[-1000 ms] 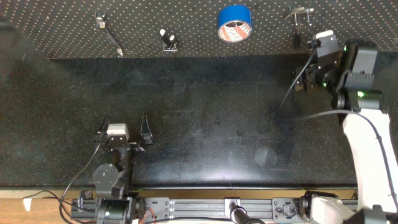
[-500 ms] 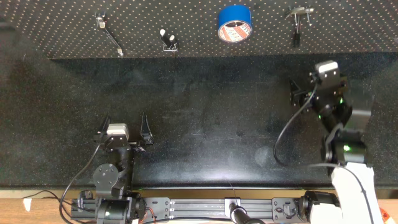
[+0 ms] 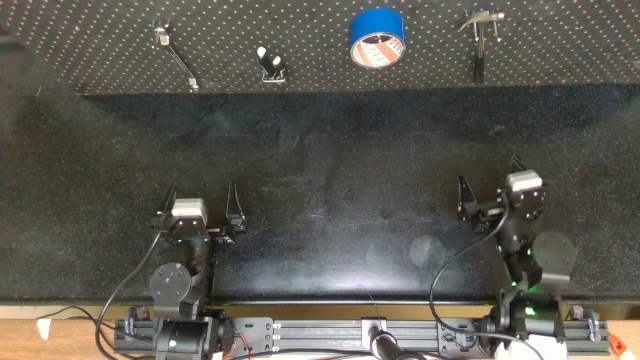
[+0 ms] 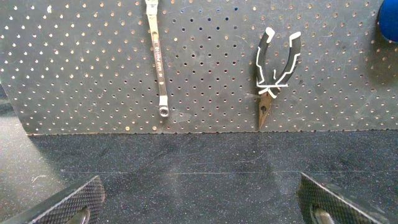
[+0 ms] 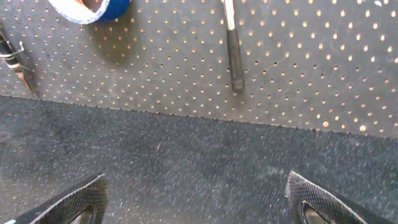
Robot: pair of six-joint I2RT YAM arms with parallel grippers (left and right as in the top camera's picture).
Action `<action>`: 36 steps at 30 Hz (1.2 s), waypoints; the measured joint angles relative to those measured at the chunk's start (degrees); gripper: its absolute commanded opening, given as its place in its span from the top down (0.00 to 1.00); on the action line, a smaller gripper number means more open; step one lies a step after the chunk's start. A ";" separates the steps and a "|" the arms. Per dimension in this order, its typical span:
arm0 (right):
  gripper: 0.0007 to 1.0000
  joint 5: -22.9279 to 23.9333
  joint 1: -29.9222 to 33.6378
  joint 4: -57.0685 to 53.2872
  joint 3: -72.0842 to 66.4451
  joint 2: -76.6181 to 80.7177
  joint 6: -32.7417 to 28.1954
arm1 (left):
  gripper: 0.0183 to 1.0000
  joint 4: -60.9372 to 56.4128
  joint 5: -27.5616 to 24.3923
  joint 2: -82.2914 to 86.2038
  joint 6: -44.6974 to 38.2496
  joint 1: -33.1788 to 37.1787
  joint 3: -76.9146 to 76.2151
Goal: Place Tools Onto Pegboard
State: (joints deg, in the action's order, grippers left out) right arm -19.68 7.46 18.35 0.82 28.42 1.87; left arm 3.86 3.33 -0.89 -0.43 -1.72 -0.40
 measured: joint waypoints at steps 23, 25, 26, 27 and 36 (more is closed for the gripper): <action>0.07 0.04 -5.86 -20.57 -0.46 -26.86 1.44 | 0.00 0.00 0.00 0.00 0.00 0.00 0.00; 0.07 0.57 -8.00 -20.59 -0.46 -27.61 0.90 | 0.00 0.00 0.00 0.00 0.00 0.00 0.00; 0.07 0.98 -8.81 -20.61 -0.46 -27.69 0.79 | 0.00 0.00 0.00 0.00 0.00 0.00 0.00; 0.07 1.70 -9.86 -20.72 -0.46 -27.69 0.63 | 0.00 0.00 0.00 0.00 0.00 0.00 0.00; 0.07 7.48 -13.64 -21.18 -0.46 -27.69 0.39 | 0.00 0.00 0.00 0.00 0.00 0.00 0.00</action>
State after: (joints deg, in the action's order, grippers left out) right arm -12.21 -6.17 -2.83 0.36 0.73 2.26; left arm 3.86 3.33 -0.89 -0.43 -1.72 -0.40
